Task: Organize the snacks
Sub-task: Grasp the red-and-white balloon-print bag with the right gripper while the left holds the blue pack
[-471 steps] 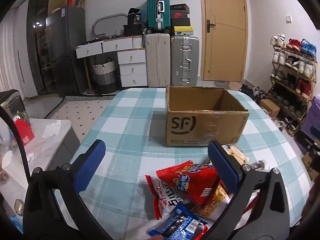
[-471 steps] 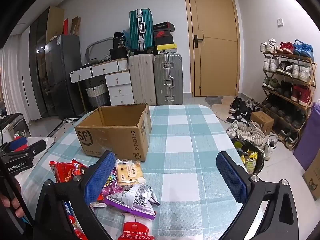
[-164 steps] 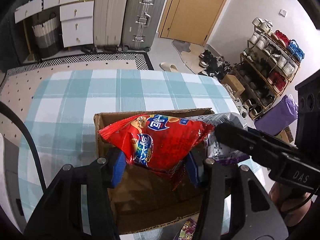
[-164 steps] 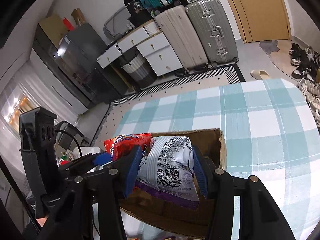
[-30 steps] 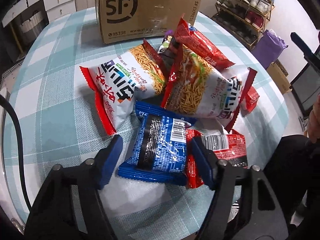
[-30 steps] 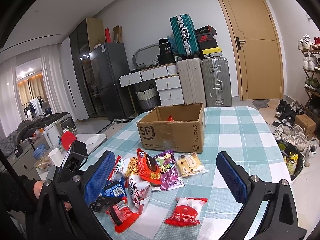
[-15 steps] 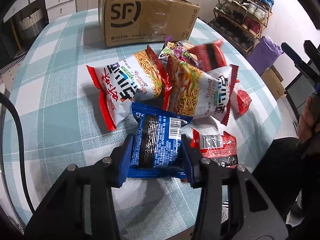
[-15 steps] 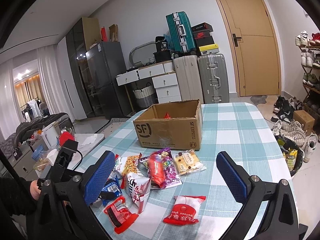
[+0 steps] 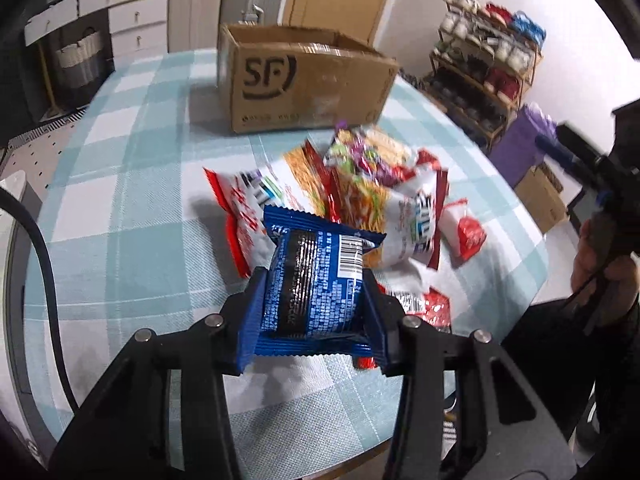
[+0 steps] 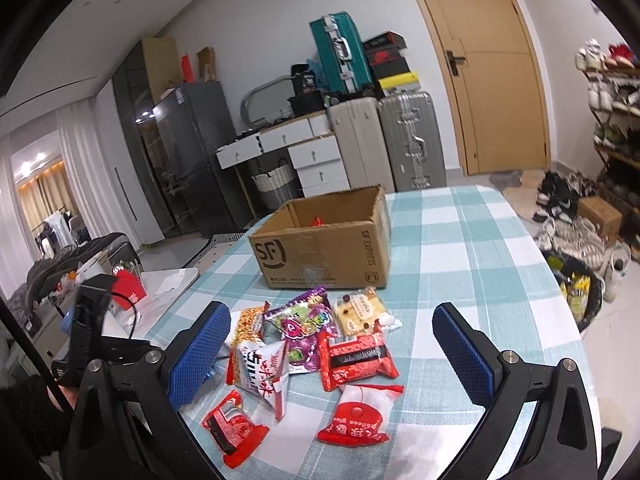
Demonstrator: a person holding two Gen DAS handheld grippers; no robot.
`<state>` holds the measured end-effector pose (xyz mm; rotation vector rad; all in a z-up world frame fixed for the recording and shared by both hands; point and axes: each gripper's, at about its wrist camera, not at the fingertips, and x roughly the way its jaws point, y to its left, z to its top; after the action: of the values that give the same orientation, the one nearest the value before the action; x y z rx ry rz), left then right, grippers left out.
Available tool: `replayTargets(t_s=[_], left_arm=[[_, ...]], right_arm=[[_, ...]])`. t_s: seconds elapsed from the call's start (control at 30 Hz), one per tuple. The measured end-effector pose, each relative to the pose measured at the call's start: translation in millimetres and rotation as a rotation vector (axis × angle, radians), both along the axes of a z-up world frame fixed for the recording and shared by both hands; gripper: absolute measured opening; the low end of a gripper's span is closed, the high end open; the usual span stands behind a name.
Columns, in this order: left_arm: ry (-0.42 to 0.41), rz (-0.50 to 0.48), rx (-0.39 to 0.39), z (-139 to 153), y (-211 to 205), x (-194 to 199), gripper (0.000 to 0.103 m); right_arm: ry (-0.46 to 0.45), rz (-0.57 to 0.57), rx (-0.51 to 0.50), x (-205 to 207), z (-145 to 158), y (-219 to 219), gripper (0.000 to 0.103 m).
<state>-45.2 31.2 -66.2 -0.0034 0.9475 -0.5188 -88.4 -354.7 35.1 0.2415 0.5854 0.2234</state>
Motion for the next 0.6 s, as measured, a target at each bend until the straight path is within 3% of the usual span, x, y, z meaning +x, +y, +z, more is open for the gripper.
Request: replayTargets(t_s=[0.13,0.27,0.4,0.6], left_arm=[[-0.054,0.044,-0.029,15,13,-4,0.042],[-0.108,0.088,-0.05,29,24,-10,0.042],[-0.126,0.128,-0.064,37,34,-12,0.042],[-0.13,0.141,-0.055,39,37,-12,0.042]], right_arm=[[0.079,-0.024,0.036,9,-10,-9,0.103],[0.215,-0.039,0.042,23,-31,-13,0.103],[0.354,-0.036,0.004,37,-56,-9,0.103],[0.434,-0.015,-0.089,44,-78,9,0.103]])
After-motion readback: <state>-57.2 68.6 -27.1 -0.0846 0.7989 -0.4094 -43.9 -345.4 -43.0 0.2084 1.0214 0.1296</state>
